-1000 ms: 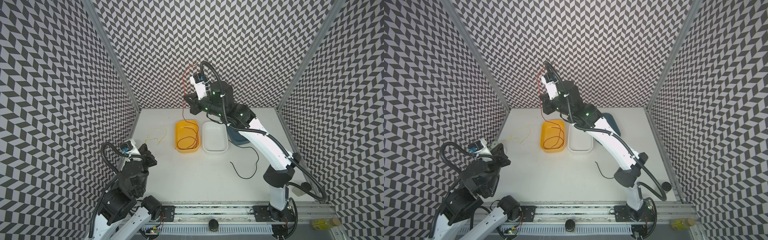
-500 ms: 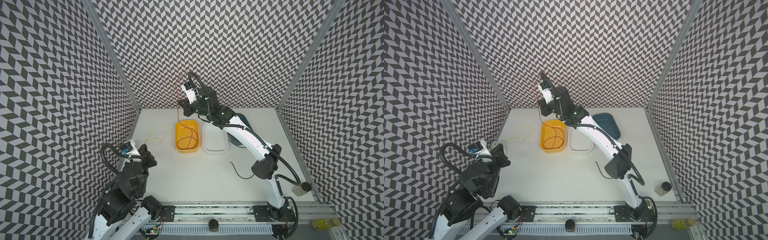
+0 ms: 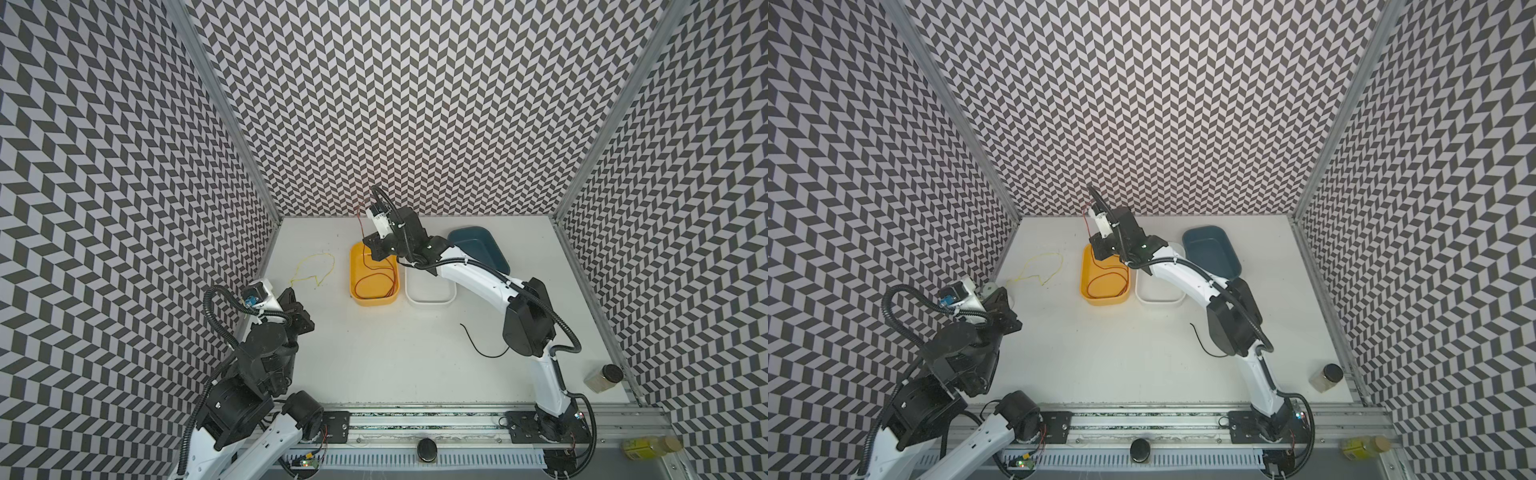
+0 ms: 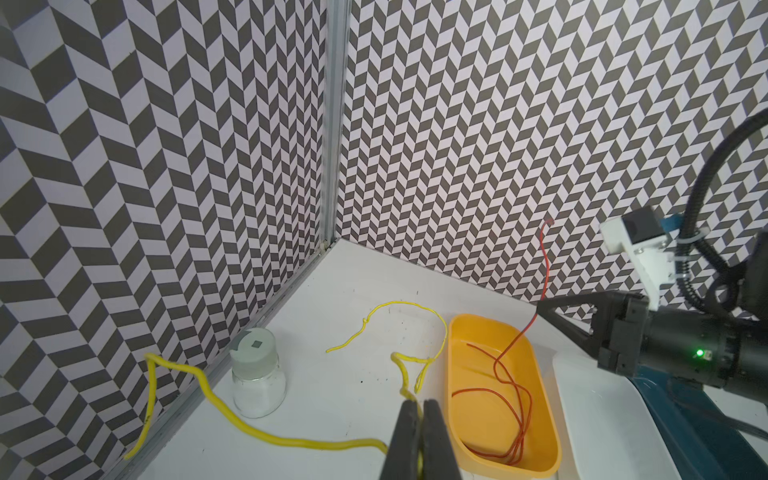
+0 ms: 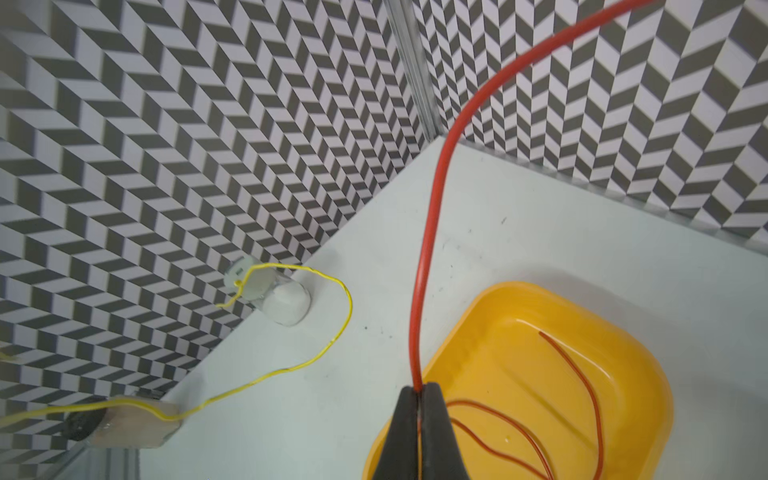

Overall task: Untangle the cables
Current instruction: 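Lower the red wire into the yellow tray with the right gripper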

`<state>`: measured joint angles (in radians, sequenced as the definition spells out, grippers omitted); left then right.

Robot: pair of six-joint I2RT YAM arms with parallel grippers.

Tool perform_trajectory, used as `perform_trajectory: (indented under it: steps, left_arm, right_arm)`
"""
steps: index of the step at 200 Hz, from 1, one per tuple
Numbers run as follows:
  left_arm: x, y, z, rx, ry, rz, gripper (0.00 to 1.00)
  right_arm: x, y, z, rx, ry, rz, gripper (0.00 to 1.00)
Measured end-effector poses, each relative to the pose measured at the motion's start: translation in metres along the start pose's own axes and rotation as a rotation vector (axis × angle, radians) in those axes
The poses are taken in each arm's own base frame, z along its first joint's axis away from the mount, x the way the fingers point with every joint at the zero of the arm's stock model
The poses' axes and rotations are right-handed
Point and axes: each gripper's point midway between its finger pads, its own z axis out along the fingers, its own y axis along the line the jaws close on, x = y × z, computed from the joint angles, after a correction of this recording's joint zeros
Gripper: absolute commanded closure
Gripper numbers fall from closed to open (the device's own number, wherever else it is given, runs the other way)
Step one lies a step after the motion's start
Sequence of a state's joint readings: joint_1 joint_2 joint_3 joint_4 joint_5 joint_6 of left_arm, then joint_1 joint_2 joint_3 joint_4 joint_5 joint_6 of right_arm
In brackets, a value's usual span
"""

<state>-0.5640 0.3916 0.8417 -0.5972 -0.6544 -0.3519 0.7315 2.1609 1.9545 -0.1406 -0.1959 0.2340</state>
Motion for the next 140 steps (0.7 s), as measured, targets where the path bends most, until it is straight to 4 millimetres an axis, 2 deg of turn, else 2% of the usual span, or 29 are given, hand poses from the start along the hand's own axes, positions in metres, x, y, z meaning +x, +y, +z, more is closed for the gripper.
perform_trajectory:
  steps: [46,85,117,140]
  left_arm:
    - [0.0,0.0,0.0,0.0,0.0,0.0,1.0]
    - [0.0,0.0,0.0,0.0,-0.001,0.001,1.0]
    - [-0.001,0.0,0.0,0.001,-0.003,0.001,1.0]
    - [0.0,0.0,0.0,0.001,-0.003,0.001,1.0]
  right_arm:
    - [0.039,-0.014,0.008,0.033,0.059,0.069,1.0]
    - [0.051,-0.014,0.009,0.063,0.083,0.118,1.0]
    - [0.083,-0.018,0.011,0.089,0.149,0.162,1.0]
    - [0.09,-0.019,0.011,0.099,0.177,0.184,1.0]
